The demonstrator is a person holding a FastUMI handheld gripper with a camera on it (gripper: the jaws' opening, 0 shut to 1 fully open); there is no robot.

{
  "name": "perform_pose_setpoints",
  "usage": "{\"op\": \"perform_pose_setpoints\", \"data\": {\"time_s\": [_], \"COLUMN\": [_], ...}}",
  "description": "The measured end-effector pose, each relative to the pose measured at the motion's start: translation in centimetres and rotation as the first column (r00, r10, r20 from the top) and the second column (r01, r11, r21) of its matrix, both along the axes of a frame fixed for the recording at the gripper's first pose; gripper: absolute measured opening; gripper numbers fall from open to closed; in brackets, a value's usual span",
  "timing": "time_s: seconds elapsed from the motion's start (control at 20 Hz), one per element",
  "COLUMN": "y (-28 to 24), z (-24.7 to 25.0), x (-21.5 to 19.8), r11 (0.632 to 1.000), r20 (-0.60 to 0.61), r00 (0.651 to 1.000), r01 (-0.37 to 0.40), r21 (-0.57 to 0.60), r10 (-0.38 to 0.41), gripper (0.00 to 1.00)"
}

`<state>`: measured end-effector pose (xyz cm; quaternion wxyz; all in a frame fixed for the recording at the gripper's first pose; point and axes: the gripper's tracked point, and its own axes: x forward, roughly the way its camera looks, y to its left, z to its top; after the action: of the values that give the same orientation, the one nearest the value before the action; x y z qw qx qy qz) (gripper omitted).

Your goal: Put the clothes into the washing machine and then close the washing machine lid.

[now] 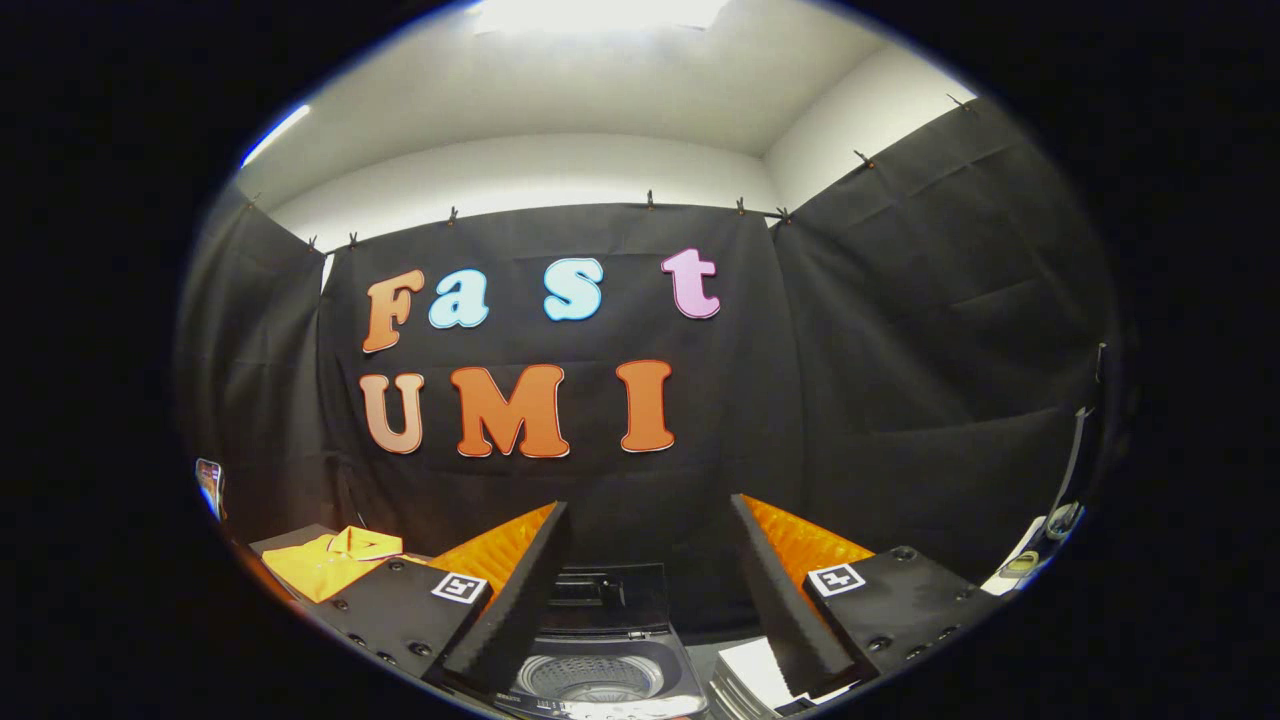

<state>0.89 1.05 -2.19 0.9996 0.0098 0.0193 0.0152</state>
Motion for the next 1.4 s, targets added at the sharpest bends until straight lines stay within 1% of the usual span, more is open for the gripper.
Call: {"op": "perform_pose_setpoints", "data": {"time_s": [0.25,0.55,1.4], "y": [-0.6,-1.6,-0.7], "z": [0.5,0.1,0.0], "x": [0.2,0.4,0.6], "r11": [1.0,1.0,1.0], "r20": [0.011,-0.003,-0.02], "r00": [1.0,1.0,1.0], "r01": [0.003,0.023,0.02], "r21": [-0.006,-0.001,-0.003], "r10": [-0.003,-0.023,-0.02], "gripper": [1.0,1.0,1.0]}}
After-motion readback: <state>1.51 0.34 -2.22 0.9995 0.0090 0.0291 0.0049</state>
